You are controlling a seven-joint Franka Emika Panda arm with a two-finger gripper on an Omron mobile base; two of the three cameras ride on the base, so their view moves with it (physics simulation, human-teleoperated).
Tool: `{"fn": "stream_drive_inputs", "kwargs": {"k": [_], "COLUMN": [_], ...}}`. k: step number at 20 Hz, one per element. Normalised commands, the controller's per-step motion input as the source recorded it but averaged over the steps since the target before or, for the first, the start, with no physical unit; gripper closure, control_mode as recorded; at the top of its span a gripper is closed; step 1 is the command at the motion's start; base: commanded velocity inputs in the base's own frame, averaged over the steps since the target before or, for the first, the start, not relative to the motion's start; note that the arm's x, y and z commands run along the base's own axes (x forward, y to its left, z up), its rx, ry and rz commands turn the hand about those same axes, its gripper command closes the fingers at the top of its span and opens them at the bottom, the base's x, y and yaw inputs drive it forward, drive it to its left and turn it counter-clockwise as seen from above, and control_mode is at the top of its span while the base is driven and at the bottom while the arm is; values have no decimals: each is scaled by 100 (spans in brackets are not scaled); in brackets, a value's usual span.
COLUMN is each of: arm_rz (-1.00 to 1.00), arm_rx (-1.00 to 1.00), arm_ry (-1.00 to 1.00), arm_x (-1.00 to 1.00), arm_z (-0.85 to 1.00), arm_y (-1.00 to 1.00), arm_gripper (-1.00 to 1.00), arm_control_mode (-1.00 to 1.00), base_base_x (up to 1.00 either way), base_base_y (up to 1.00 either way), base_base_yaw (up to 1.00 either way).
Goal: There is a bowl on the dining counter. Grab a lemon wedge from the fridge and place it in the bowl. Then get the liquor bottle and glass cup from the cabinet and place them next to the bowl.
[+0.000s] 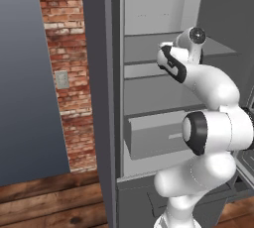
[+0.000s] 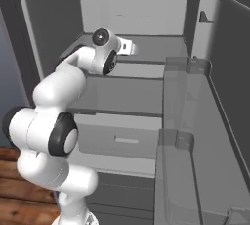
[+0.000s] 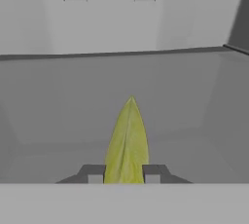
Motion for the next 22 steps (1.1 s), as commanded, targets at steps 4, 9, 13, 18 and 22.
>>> {"fn": "stream_drive_inputs", "kwargs": {"k": [4,9,13,18,22], "arm_rz": [0,0,0,-4,-5], "arm_rx": [-1,-5,-3,0,0], "arm_ry": [-12,-25,-17,-2,1], "arm_x": [-51,-94,-100,-95,-84], "arm_z": [0,2,26,61,80], "arm_y": [2,9,16,12,1], "arm_gripper": [100,100,100,100,100], "arm_control_mode": [-100,-100,-100,-100,-100], "base_base_x": [0,0,0,0,0], "base_base_y": [0,0,0,0,0], "base_base_yaw": [0,0,0,0,0]}}
